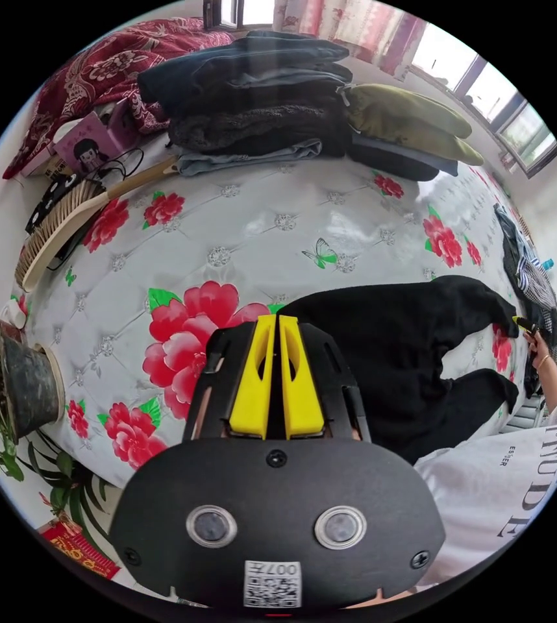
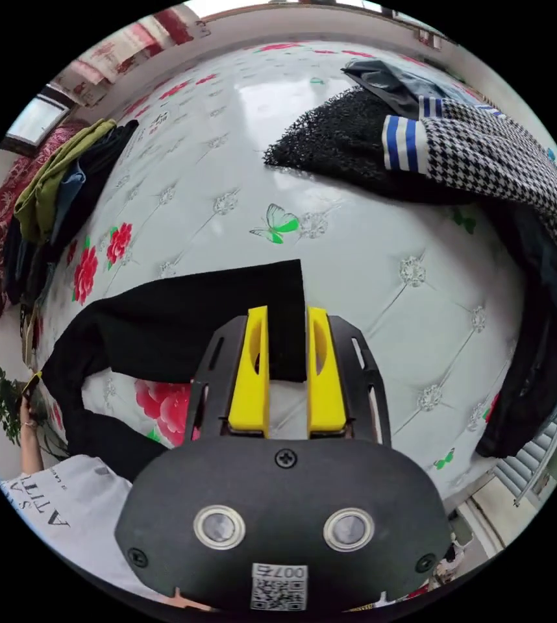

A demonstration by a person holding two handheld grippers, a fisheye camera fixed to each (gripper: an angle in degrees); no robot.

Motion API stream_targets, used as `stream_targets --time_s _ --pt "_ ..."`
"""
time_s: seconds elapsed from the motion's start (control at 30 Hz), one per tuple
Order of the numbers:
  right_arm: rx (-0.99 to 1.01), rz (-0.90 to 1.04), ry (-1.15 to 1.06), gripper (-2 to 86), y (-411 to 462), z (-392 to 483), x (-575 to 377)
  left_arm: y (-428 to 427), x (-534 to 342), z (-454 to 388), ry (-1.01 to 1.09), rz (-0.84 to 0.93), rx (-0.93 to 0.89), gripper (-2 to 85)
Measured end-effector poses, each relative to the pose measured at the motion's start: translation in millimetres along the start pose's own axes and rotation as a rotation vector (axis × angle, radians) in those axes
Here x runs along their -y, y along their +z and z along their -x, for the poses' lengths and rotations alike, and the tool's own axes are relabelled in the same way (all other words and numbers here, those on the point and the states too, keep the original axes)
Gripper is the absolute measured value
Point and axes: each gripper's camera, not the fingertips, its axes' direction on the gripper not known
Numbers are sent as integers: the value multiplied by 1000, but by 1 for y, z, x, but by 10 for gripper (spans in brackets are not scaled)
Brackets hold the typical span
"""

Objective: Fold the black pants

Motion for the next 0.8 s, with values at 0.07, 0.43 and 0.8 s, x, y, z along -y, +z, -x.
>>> stream_targets --time_s 0.07,0.43,0.8 --pt "-83 -112 -40 13 -6 17 -1 -6 -1 -4 23 8 16 -9" --pt "-297 -420 17 16 -74 34 69 -20 27 -15 -42 -111 -22 7" --pt "-108 -353 1 50 -39 55 18 4 23 -40 -38 -50 96 59"
